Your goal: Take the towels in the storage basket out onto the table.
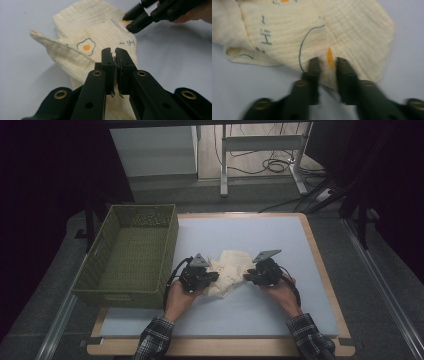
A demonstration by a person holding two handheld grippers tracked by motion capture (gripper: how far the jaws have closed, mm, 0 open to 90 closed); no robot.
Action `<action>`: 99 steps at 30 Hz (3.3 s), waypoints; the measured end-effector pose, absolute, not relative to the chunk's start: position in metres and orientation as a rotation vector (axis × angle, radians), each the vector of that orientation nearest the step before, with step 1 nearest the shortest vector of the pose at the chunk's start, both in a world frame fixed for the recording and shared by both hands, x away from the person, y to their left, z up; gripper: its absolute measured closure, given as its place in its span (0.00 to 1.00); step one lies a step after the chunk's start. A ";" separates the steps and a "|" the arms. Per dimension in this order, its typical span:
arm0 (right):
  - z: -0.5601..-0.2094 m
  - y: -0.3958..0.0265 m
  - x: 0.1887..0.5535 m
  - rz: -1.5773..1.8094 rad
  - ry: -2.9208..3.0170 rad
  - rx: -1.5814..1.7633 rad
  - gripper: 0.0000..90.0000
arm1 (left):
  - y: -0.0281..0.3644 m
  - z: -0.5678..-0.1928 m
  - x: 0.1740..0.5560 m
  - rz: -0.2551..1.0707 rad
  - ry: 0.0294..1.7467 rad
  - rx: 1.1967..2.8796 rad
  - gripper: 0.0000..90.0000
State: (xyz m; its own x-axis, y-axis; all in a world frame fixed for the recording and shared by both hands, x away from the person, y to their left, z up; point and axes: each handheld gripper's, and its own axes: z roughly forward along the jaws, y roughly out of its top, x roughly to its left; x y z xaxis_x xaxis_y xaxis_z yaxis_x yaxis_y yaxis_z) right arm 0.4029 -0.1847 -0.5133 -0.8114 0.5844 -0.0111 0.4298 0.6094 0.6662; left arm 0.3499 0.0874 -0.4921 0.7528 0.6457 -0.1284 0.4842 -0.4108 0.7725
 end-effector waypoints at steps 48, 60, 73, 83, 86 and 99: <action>-0.517 -0.186 0.397 1.021 2.622 0.827 0.96 | 0.057 -0.500 0.382 0.501 0.959 2.244 0.77; -0.492 -0.255 0.374 1.077 2.515 0.947 0.96 | 0.080 -0.497 0.382 0.472 1.036 2.139 0.92; -0.503 -0.299 0.355 1.119 2.509 1.054 0.95 | 0.047 -0.479 0.375 0.289 0.862 2.111 0.70; -0.506 -0.302 0.352 1.127 2.513 1.051 0.95 | 0.008 -0.512 0.414 0.322 0.906 2.248 0.57; -0.509 -0.307 0.351 1.114 2.513 1.063 0.94 | 0.006 -0.524 0.417 0.275 0.904 2.270 0.71; -0.512 -0.318 0.337 1.159 2.501 1.086 0.94 | 0.037 -0.483 0.367 0.272 0.802 2.123 0.97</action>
State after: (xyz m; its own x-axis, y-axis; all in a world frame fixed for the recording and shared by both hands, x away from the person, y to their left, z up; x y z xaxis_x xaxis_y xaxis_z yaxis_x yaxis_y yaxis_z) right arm 0.3374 -0.3176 -0.5118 -0.7175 0.6835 0.1344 0.5443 0.4298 0.7205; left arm 0.3675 0.0369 -0.4827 0.7728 0.6293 -0.0823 0.4498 -0.4516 0.7705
